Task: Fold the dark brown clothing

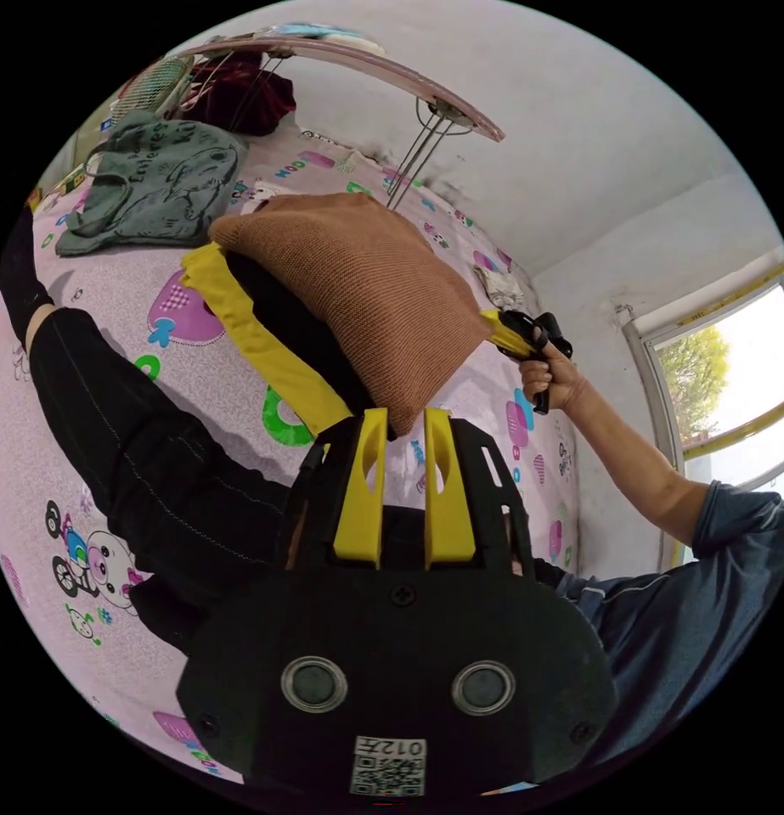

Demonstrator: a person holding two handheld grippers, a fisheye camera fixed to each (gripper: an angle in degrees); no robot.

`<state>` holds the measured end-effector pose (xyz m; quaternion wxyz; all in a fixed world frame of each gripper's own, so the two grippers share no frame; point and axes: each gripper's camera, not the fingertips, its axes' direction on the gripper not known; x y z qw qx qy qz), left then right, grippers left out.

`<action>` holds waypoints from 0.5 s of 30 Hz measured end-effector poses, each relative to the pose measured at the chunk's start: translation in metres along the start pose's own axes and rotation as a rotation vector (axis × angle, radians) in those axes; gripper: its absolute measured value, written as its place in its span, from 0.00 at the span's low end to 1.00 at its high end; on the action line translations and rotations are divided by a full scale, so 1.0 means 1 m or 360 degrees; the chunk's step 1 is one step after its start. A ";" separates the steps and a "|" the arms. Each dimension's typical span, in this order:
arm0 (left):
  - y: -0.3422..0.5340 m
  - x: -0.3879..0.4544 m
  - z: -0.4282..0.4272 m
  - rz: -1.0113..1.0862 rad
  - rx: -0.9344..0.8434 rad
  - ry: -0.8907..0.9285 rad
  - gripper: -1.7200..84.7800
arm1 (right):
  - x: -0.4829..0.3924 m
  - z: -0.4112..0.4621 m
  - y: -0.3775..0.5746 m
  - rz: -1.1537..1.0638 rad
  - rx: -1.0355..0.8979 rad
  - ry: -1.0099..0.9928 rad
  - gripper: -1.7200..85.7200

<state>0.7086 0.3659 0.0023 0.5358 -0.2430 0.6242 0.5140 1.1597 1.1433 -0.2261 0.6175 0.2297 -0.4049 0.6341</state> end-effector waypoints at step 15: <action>-0.011 -0.009 0.019 0.0017 -0.0082 -0.0065 0.05 | 0.001 -0.024 -0.012 -0.0081 -0.0045 0.0047 0.03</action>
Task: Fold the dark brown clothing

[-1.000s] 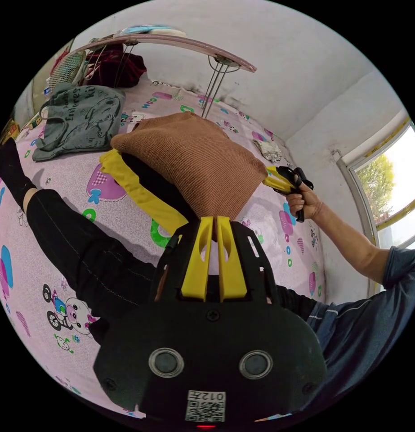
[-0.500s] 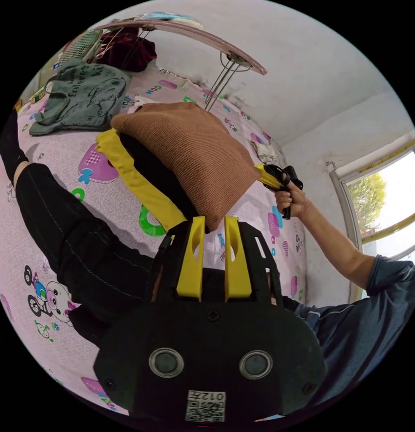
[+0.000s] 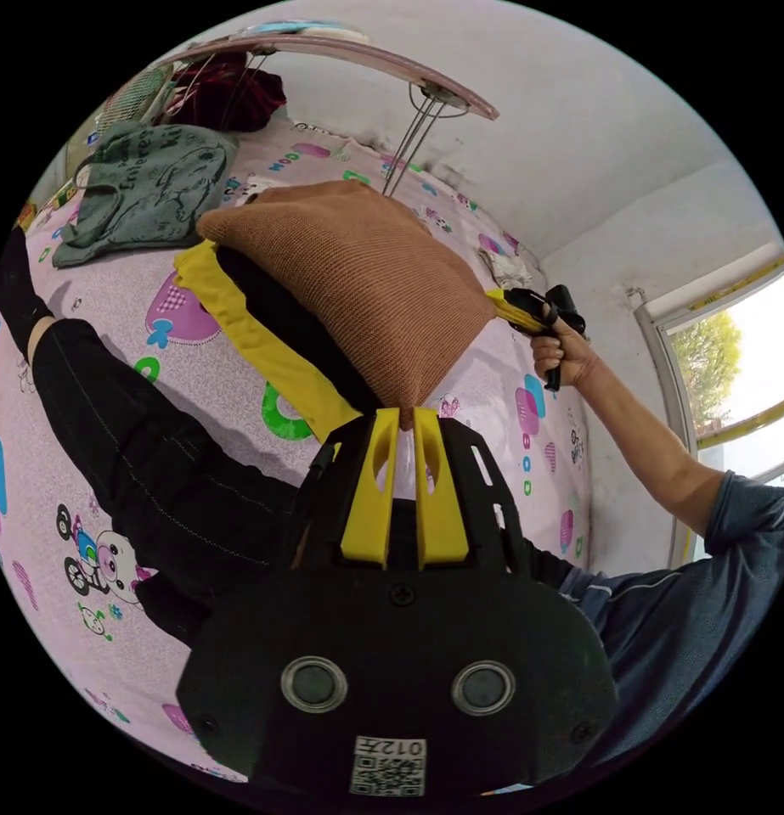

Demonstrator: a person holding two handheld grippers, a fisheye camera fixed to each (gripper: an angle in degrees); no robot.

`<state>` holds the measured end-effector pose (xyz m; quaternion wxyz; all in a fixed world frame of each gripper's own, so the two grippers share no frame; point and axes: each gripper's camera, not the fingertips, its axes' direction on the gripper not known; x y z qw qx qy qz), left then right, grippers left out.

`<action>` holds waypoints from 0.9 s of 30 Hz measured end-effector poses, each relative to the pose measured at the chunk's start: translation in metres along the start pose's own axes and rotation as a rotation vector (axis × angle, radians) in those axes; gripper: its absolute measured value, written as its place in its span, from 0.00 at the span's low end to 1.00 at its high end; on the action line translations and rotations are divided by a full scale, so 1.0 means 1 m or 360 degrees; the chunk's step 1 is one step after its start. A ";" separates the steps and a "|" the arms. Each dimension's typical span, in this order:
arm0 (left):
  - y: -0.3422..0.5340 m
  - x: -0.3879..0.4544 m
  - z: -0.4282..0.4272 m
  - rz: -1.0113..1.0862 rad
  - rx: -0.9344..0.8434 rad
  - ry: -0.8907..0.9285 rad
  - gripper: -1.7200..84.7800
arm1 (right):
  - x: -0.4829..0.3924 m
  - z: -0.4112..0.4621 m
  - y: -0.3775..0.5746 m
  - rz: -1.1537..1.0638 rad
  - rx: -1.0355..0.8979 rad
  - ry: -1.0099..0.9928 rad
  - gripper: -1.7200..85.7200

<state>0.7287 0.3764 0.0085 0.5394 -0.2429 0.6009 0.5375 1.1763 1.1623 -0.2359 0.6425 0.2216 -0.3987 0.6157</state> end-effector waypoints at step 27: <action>-0.015 -0.029 0.021 -0.0132 0.0020 0.0185 0.03 | 0.022 -0.001 0.012 0.0024 0.0032 -0.0088 0.05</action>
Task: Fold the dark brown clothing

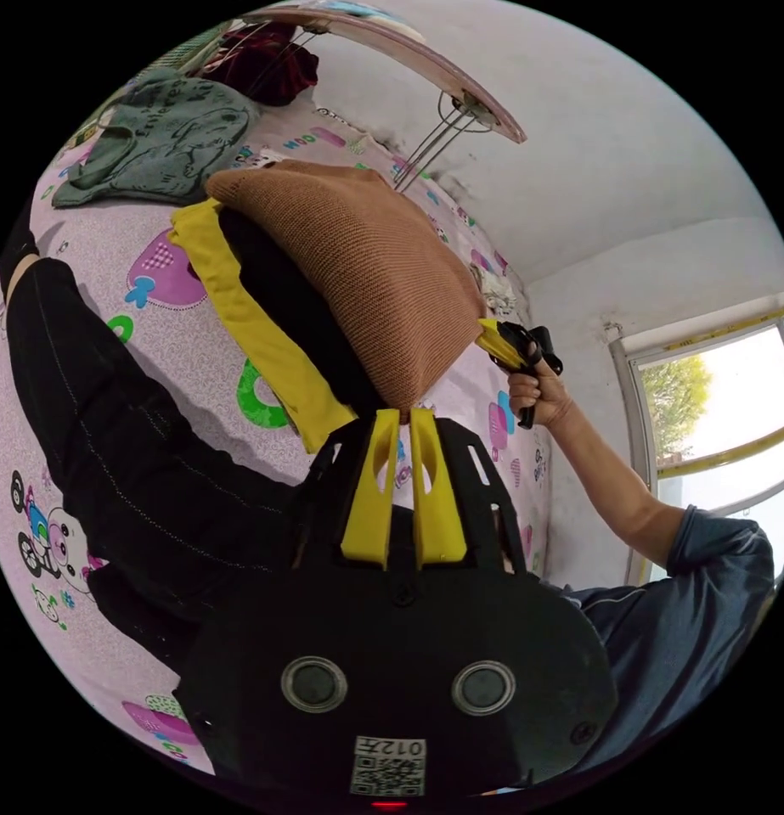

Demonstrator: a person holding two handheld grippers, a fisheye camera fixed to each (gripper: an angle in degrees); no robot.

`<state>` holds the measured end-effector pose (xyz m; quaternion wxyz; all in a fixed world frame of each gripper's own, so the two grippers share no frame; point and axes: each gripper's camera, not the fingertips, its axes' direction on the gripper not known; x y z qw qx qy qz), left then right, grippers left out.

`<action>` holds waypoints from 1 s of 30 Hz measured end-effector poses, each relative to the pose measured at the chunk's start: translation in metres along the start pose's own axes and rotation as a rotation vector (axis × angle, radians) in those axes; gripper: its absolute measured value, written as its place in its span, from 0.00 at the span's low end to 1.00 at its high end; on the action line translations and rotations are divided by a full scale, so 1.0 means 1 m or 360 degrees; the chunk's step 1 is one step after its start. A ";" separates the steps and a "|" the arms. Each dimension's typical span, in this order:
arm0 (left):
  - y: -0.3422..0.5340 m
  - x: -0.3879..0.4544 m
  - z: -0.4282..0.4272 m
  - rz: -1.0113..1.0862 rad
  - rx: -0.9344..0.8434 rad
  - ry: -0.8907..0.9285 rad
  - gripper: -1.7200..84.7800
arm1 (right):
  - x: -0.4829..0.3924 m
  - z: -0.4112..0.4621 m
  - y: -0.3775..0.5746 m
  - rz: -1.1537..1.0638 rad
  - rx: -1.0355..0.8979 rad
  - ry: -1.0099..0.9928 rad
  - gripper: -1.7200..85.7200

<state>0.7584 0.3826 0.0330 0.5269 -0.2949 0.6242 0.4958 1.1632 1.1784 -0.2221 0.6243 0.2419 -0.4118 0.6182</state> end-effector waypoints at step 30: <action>0.020 0.051 -0.026 0.0118 -0.0092 -0.0139 0.02 | -0.008 0.098 -0.017 -0.0126 -0.0073 0.0096 0.11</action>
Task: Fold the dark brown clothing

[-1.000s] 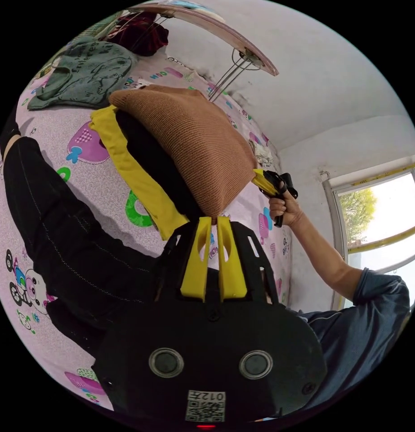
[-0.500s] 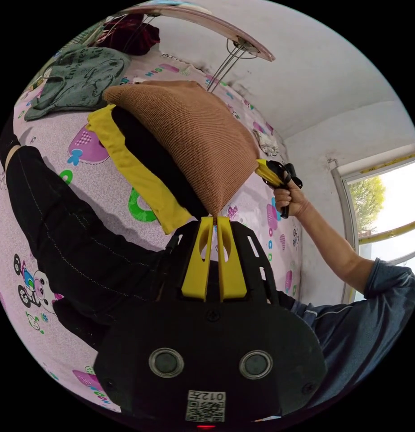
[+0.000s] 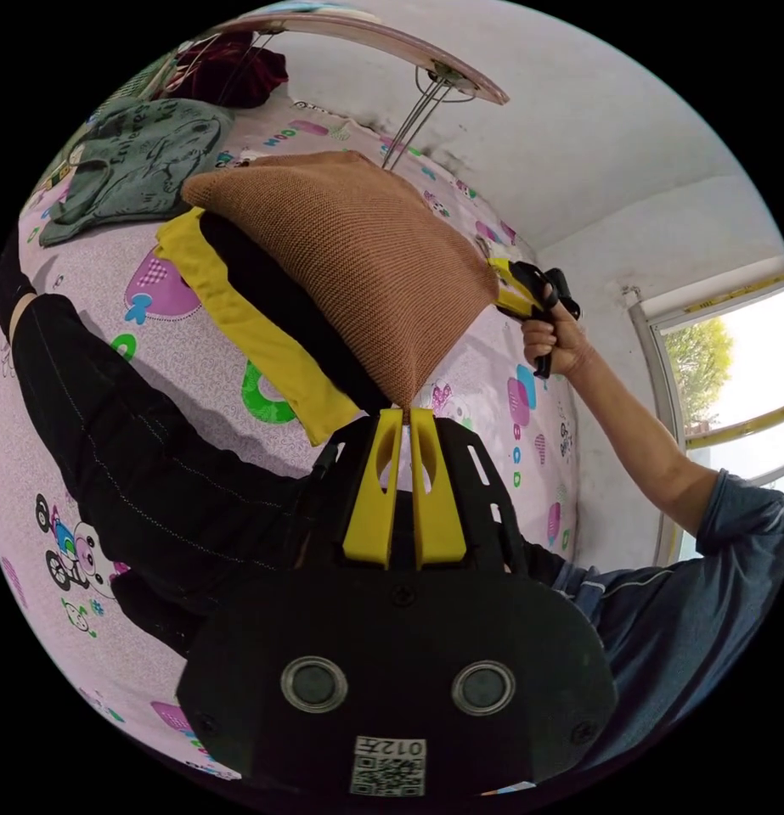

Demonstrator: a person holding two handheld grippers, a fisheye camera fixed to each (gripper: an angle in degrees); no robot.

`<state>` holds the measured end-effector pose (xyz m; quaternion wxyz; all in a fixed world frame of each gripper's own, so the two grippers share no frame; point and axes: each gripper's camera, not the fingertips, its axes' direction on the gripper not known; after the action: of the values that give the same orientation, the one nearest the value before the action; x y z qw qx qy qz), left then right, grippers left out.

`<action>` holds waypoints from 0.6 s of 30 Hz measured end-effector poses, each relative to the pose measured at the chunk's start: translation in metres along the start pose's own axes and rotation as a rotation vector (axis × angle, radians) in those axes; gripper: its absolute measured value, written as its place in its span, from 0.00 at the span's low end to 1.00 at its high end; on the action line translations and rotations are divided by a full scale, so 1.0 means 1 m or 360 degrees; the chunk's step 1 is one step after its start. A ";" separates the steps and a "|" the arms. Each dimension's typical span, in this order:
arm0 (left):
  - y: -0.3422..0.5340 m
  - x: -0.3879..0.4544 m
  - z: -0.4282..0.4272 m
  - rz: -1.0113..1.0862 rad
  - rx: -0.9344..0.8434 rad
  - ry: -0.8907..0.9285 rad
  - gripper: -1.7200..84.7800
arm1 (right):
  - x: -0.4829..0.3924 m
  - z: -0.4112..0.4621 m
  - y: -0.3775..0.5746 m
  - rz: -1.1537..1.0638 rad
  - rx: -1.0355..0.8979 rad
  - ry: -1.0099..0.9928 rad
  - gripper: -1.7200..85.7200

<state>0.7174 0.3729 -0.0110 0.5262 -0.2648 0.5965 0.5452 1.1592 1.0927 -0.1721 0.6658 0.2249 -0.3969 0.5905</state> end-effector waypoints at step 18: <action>0.070 0.044 -0.089 0.0011 0.0050 -0.0024 0.02 | -0.013 0.108 0.049 0.0043 0.0219 0.0028 0.04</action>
<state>0.6118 0.3197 -0.0389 0.5328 -0.2502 0.6019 0.5396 1.0833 1.0115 -0.1274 0.6442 0.2596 -0.3523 0.6273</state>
